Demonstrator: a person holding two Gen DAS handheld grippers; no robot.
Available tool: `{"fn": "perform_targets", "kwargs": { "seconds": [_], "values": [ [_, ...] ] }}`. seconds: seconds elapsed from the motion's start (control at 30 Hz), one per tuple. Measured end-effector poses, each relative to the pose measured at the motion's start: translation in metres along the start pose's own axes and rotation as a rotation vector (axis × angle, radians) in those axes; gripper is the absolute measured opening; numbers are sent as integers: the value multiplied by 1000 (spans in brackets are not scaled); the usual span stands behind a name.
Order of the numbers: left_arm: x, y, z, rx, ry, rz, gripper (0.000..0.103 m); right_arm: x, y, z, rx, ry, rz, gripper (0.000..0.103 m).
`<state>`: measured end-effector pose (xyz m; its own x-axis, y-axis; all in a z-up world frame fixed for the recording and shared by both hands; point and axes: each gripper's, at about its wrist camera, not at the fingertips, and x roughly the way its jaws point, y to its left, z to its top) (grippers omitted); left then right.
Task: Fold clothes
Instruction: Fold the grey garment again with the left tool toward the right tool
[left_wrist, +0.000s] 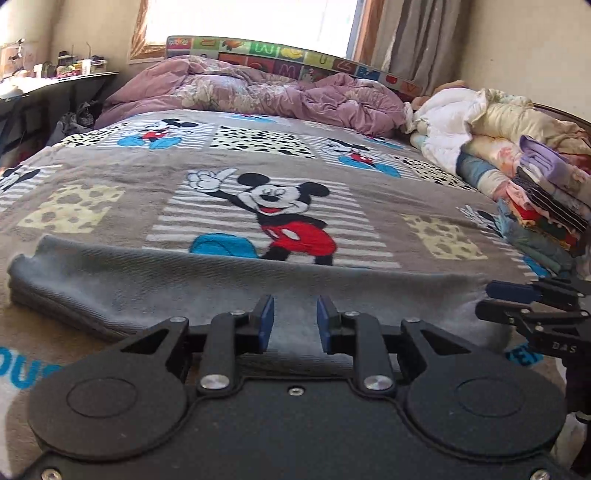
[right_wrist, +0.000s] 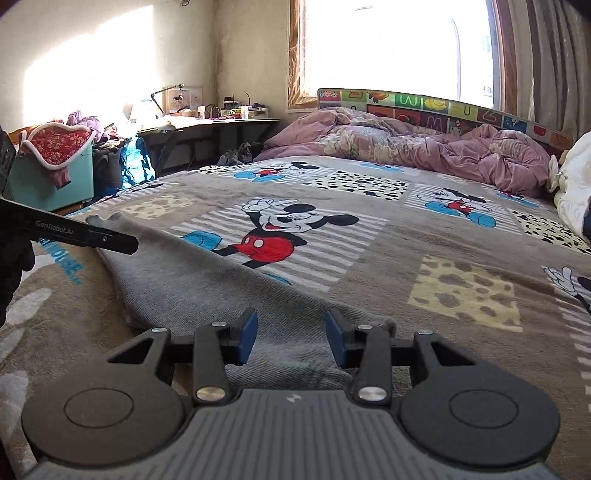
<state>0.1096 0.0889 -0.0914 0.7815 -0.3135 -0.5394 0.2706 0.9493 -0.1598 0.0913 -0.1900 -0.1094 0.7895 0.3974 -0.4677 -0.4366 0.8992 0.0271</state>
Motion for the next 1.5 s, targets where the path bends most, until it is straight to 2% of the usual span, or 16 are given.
{"fn": "perform_targets", "kwargs": {
  "seconds": [0.07,0.17,0.33,0.4,0.47,0.57,0.63,0.83,0.93,1.1,1.23,1.5],
  "values": [
    [16,-11,-14,25,53,17,22,9,-4,-8,-2,39,-13,41],
    [28,-14,-28,48,58,41,22,17,0,-17,-45,70,-18,41],
    [26,-10,-20,37,78,29,23,16,4,-15,-52,73,-22,41],
    [13,-5,-14,-2,59,28,26,9,5,-10,-51,66,-21,41],
    [-5,5,-11,-65,24,37,31,-1,4,-7,-32,44,-27,42],
    [-28,37,-10,-245,-14,60,34,-14,-4,-9,26,13,-54,42],
    [-40,63,-12,-384,-41,79,47,-17,-13,-11,90,17,-66,42],
    [-61,138,-27,-792,-107,120,54,-14,-51,-28,384,32,-11,49],
    [-61,170,-38,-946,-127,108,55,-10,-56,-35,431,25,12,50],
    [-55,197,-39,-1039,-182,76,55,-3,-63,-45,499,12,47,50],
    [-47,217,-33,-1073,-200,84,55,3,-69,-54,554,2,75,52],
    [-38,242,-33,-1107,-221,94,53,7,-69,-57,551,-13,79,54]
  ]
}}
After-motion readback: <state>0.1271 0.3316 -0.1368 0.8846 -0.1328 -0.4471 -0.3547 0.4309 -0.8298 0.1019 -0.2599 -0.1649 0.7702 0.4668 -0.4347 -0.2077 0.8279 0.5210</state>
